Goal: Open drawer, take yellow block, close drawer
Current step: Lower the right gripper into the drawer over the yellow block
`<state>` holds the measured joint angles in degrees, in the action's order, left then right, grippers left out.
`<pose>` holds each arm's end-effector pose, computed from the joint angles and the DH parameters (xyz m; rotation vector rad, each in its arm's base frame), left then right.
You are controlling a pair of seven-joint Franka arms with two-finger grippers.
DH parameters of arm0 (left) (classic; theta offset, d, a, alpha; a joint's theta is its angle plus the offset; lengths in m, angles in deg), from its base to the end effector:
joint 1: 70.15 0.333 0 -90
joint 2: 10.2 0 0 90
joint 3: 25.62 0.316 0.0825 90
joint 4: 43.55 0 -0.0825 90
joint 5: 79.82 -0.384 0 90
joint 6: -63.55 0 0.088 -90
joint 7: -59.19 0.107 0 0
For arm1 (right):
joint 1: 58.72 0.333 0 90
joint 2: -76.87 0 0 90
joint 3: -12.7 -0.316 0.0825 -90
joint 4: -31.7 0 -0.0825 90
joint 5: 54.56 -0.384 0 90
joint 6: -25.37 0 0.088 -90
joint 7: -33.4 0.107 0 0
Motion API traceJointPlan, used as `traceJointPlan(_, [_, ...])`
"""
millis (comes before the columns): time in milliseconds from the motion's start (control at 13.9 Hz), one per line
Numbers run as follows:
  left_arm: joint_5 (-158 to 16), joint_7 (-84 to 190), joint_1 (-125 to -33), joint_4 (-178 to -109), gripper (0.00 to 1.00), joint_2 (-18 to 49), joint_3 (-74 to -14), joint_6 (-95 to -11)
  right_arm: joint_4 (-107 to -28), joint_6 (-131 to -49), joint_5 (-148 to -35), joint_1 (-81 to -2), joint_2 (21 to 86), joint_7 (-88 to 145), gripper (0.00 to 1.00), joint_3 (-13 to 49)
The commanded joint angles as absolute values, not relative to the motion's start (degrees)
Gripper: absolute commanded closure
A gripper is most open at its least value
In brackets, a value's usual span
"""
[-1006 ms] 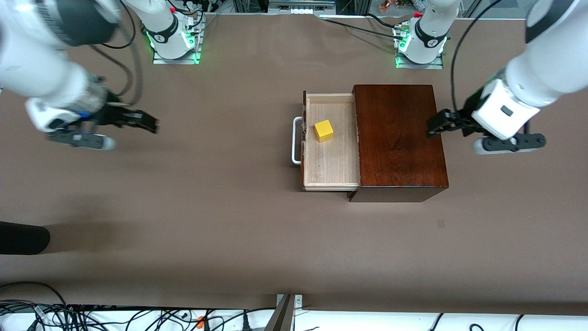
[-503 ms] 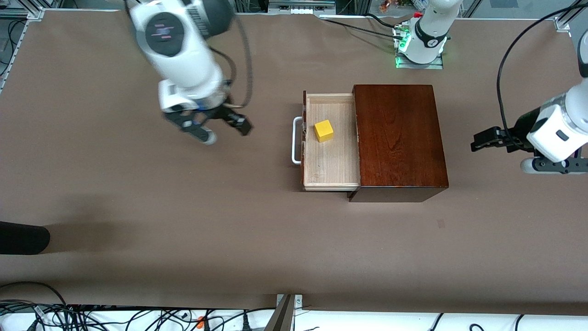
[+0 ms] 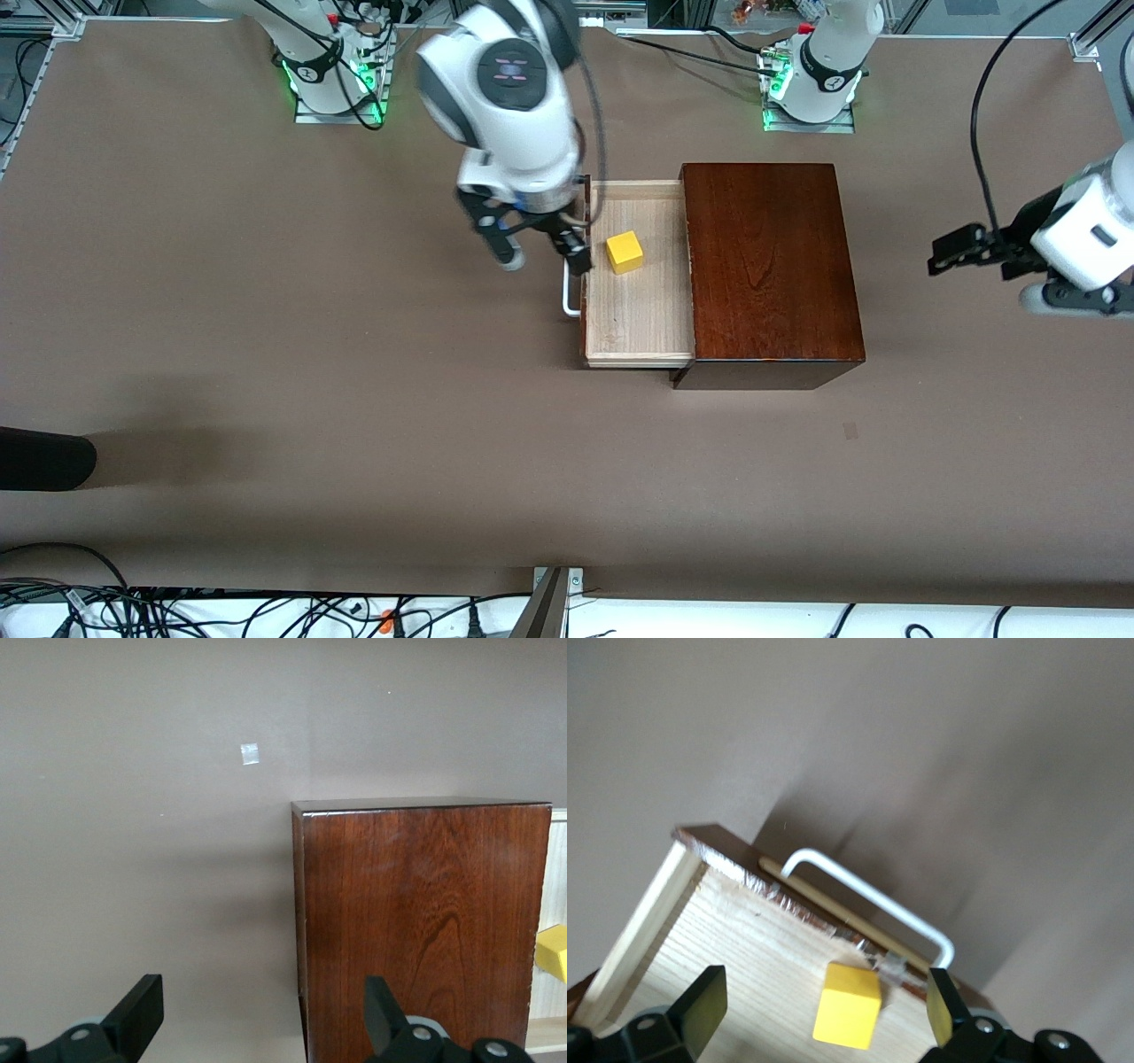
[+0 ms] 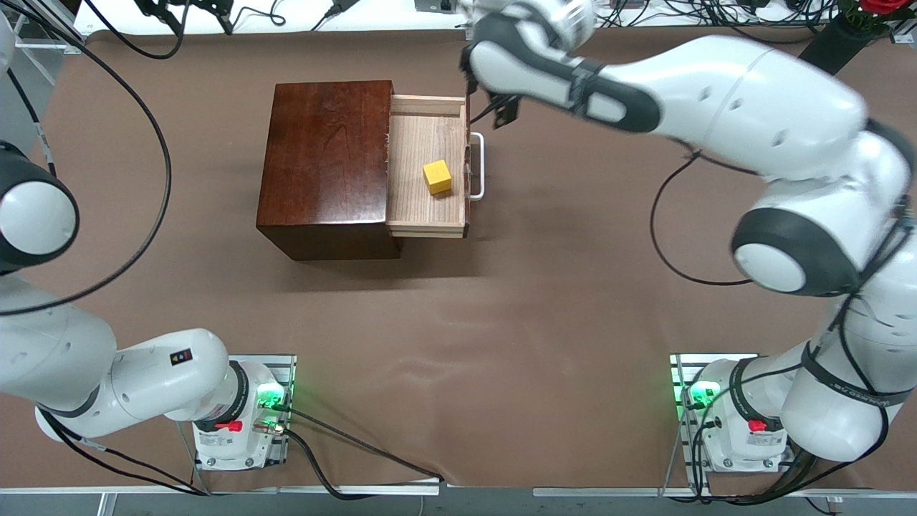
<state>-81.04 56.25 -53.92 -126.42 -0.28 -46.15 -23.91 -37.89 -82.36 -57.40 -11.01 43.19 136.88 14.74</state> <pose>0.5980 -0.0244 0.5850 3.1046 -0.0330 -0.1311 0.5046 0.5312 0.4427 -2.6728 1.4872 0.0099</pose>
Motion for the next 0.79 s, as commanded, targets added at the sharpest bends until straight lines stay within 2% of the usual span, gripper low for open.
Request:
traceJointPlan(0, [-79.7, 57.8, -65.2, -131.3, 0.00, -5.9, -35.2, -24.2, -33.0, -85.4, -55.5, -8.3, 38.4, 142.8, 0.00, 15.5])
traceJointPlan(216, [-79.7, 57.9, -75.7, -133.8, 0.00, -9.2, -25.8, -24.2, -33.1, -87.9, -55.5, -6.3, 36.4, 145.3, 0.00, 15.4])
traceJointPlan(719, [-79.7, 58.1, -75.7, -133.6, 0.00, -9.7, -25.9, -24.2, -33.5, -89.4, -59.6, -5.3, 33.5, 147.1, 0.00, 15.4])
